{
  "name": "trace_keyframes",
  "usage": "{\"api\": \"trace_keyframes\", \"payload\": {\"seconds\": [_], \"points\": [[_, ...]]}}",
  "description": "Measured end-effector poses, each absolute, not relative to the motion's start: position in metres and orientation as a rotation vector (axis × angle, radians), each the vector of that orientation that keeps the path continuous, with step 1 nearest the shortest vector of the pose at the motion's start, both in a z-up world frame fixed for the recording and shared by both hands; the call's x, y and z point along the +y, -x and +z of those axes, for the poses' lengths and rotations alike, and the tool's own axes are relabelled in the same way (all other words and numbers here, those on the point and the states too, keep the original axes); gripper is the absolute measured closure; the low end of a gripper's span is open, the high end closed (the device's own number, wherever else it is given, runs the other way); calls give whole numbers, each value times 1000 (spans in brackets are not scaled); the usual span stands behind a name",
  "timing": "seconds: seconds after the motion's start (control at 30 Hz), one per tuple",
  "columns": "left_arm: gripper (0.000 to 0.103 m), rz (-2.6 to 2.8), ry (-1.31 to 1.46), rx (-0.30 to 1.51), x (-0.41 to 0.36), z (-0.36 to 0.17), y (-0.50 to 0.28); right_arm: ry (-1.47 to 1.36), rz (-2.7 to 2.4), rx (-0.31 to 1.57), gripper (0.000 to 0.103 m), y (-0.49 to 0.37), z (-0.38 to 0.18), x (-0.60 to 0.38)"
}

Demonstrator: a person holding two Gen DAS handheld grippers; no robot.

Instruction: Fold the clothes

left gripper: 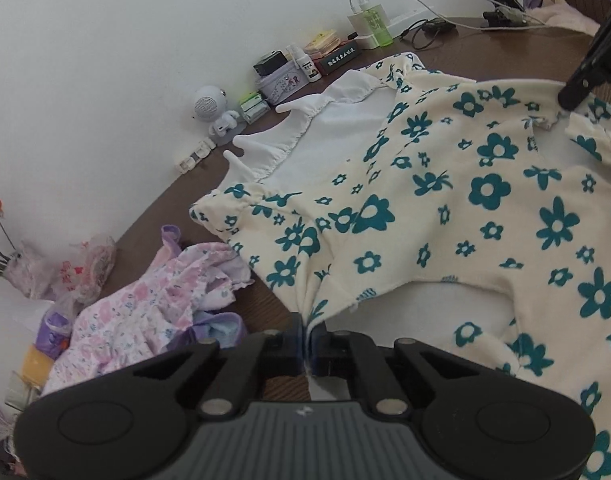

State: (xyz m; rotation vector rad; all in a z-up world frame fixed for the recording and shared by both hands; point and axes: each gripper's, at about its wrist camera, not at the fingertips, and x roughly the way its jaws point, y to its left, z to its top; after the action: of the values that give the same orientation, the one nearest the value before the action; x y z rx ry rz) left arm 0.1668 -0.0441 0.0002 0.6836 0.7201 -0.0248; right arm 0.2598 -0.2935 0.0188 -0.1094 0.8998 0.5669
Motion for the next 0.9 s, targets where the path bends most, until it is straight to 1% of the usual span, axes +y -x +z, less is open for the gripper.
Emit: {"api": "trace_keyframes", "payload": {"seconds": [0.1,0.17,0.23,0.27,0.3,0.33,0.37,0.6,0.63,0.67,0.7,0.77,0.9], "points": [[100,-15,-747,722,-46,-8,-164,103,576,905,100,-261,20,-298],[94,-12,-750,724,-48,-10,-164,123,583,882,96,-258,23,-297],[92,-12,-734,718,-49,-8,-163,210,597,797,92,-245,30,-285],[86,-14,-731,711,-49,-6,-162,253,619,762,87,-239,34,-279],[84,-16,-728,703,-49,-4,-162,287,646,746,84,-236,37,-272],[80,-16,-731,698,-49,-3,-161,318,677,742,84,-234,38,-266],[80,-17,-732,693,-48,-2,-161,351,698,745,84,-233,37,-259],[80,-40,-715,692,-47,-3,-161,547,779,815,84,-241,16,-215],[83,-41,-710,691,-46,-2,-162,560,790,824,90,-242,16,-213],[95,-42,-704,691,-45,-2,-162,561,791,837,98,-243,17,-213],[100,-42,-700,694,-43,-3,-162,548,792,859,102,-244,19,-214],[100,-41,-691,701,-41,-3,-162,523,845,895,102,-242,28,-221],[98,-41,-684,716,-37,-6,-163,590,952,898,102,-226,40,-228]]}}
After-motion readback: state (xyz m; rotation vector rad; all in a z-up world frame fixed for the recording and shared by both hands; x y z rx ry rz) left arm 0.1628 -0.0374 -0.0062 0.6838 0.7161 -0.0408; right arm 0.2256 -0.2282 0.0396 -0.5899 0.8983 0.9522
